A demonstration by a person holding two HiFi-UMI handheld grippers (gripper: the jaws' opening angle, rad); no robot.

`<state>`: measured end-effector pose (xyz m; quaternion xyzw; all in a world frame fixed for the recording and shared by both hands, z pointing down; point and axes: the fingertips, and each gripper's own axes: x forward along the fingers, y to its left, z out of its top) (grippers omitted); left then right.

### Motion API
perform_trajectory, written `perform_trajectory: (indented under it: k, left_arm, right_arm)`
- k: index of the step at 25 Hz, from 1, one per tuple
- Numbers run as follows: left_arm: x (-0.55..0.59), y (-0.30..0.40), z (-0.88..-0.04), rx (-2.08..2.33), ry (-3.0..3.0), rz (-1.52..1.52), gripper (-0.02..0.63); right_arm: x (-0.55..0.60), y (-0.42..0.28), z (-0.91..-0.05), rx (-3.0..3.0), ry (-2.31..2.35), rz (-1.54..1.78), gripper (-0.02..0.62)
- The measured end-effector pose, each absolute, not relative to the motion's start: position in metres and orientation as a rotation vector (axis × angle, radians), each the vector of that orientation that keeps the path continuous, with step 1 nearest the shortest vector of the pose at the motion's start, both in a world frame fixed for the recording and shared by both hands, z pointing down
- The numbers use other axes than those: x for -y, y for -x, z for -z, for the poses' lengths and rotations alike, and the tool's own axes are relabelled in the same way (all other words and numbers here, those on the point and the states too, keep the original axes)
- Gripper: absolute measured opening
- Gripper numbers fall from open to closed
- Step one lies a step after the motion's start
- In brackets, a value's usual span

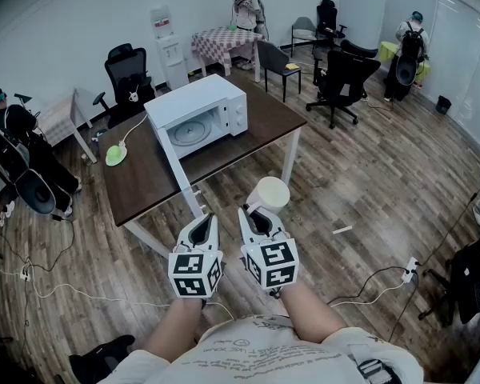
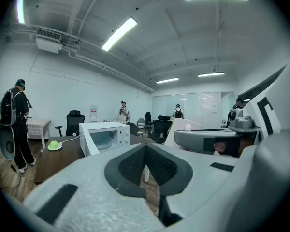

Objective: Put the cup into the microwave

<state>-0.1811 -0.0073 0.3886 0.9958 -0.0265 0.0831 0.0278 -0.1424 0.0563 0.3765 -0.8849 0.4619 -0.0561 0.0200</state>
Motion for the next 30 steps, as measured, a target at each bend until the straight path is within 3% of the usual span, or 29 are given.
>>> perform_trajectory:
  k: [30]
  left_arm:
    - [-0.043,0.119,-0.411,0.102,-3.022,-0.245,0.014]
  right_arm:
    - [-0.101,0.073,-0.406,-1.510,2.810,0.233,0.037]
